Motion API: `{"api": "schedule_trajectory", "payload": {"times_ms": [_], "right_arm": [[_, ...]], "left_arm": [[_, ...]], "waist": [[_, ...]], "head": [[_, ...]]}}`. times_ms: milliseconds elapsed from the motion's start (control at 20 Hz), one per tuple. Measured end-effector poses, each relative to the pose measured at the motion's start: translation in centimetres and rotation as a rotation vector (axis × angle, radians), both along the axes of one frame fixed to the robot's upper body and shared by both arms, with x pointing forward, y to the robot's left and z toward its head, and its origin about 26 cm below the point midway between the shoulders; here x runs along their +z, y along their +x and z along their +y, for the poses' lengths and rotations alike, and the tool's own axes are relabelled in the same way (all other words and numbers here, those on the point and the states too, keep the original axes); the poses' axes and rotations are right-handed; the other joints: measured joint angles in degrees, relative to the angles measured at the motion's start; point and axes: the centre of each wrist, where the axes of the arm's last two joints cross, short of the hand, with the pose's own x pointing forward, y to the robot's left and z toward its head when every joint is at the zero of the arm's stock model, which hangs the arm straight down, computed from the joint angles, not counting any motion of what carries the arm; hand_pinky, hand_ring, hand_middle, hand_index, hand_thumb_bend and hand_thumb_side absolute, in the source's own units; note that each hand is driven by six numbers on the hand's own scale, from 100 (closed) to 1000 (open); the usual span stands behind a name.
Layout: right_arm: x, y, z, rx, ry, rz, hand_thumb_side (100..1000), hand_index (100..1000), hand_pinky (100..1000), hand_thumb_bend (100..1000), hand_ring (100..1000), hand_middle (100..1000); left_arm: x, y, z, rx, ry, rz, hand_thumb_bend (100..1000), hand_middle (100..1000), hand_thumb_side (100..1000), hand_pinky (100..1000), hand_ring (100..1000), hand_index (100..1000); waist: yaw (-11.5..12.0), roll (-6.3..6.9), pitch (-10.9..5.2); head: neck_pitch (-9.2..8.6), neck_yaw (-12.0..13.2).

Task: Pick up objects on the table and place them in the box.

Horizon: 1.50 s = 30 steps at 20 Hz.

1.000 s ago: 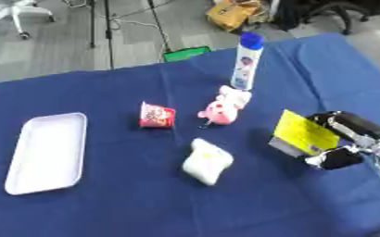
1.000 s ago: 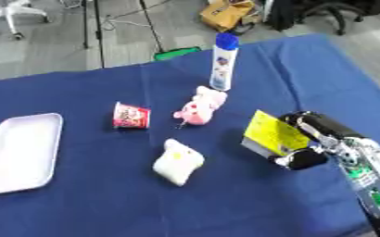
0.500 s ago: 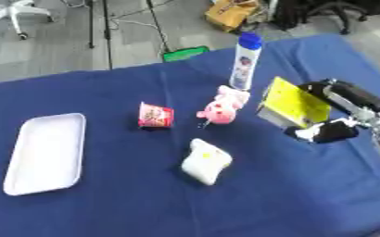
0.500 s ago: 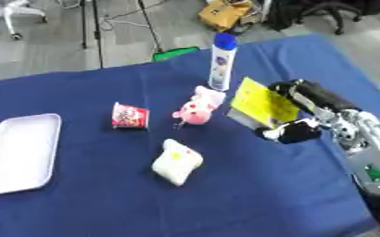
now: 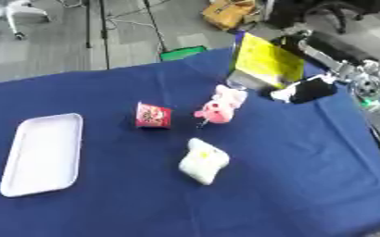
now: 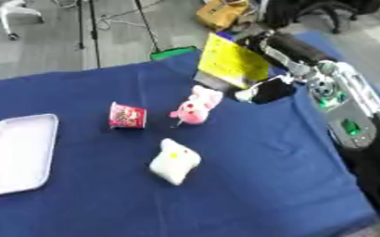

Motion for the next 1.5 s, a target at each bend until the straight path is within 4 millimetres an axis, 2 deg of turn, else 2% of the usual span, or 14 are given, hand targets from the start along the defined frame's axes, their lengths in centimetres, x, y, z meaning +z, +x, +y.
{"api": "schedule_trajectory", "payload": {"times_ms": [300,500,750,1200,1250,1400,1500], "right_arm": [[0.8,3.3,2.1,0.041,-0.004,-0.003,382,874,630,589,598,510],[-0.2,5.5,3.1,0.065,0.007,0.011,372,875,655,571,610,514],[-1.2,7.8,5.3,0.12,0.034,0.04,363,871,659,558,610,514],[-3.4,9.8,9.3,0.161,0.055,0.076,366,870,660,546,611,515],[-3.5,9.9,9.7,0.165,0.058,0.078,367,869,661,544,613,516],[-4.1,10.1,9.9,0.157,0.075,0.091,367,869,662,542,615,517],[-4.5,10.1,10.4,0.157,0.089,0.1,369,869,664,538,616,519]], "left_arm": [[-0.1,0.1,-0.4,-0.026,0.008,0.007,567,845,803,739,762,867],[-0.2,0.2,-0.6,-0.046,0.011,0.013,568,845,802,739,762,866],[0.0,0.4,-1.1,-0.071,0.02,0.009,568,845,800,739,763,866],[1.9,0.9,-2.8,-0.137,0.034,-0.059,571,843,779,738,764,866],[2.0,0.9,-2.9,-0.138,0.035,-0.066,569,840,772,737,764,865],[2.9,0.8,-3.5,-0.142,0.033,-0.105,572,840,769,734,764,865],[3.3,0.8,-3.8,-0.143,0.029,-0.125,575,840,768,732,765,865]], "waist": [[2.7,-0.3,-1.53],[4.0,-0.36,-1.53],[6.5,-0.8,-1.53],[14.8,-1.43,-1.46],[15.2,-1.53,-1.46],[18.9,-2.07,-1.46],[20.6,-2.58,-1.45]], "head": [[0.42,-1.1],[0.45,-2.0],[0.43,-3.5],[-1.15,-7.9],[-1.27,-8.4],[-1.64,-10.1],[-1.92,-11.1]]}}
